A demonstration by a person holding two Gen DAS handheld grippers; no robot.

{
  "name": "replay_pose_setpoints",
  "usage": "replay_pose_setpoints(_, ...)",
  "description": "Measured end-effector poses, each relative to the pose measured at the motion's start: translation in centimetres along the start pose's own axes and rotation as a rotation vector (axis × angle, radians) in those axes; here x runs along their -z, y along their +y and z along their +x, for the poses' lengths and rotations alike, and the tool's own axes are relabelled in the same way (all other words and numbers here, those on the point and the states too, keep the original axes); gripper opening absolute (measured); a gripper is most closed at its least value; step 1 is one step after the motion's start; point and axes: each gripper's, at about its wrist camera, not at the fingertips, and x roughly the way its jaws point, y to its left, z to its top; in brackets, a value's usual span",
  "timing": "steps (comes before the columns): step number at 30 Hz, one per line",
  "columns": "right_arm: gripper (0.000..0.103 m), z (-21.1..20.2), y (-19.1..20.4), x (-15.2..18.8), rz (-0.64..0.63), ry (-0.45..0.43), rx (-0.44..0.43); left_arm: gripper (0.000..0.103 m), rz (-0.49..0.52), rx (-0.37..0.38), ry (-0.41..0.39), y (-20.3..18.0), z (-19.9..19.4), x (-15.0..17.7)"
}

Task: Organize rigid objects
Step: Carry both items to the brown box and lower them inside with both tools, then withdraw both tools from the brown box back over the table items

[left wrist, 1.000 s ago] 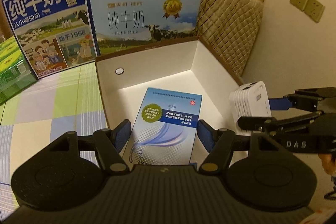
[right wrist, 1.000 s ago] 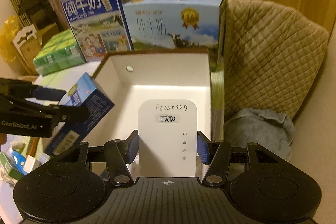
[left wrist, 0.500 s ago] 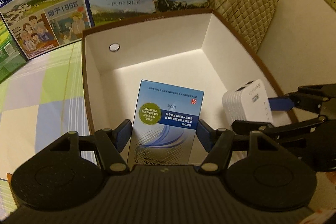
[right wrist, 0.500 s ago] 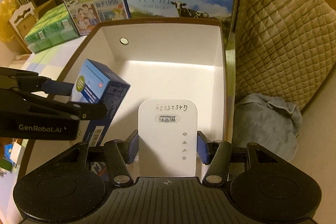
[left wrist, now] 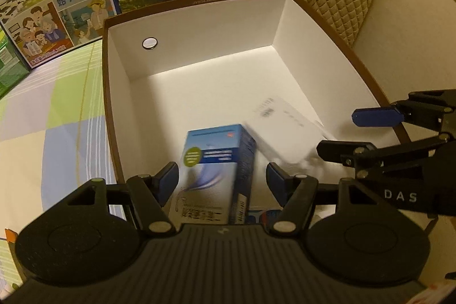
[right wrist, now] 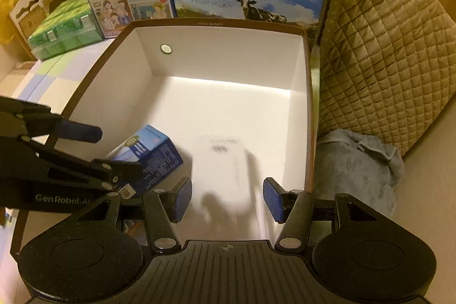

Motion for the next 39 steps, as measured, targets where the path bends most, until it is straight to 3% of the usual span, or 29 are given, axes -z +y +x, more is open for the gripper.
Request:
replay_pose_setpoints(20, 0.053, -4.0, 0.3, 1.9, 0.041, -0.061, -0.070, 0.064, -0.018, 0.033, -0.054, -0.2, -3.7, 1.5)
replay_pose_setpoints(29, 0.053, -7.7, 0.7, 3.1, 0.092, -0.154, -0.095, 0.064, -0.043, 0.056, -0.129, 0.7, -9.0, 2.9)
replay_pose_setpoints(39, 0.053, -12.5, 2.5, 5.5, 0.204, -0.263, -0.137, 0.064, -0.063, 0.046, -0.206, 4.2, -15.3, 7.8)
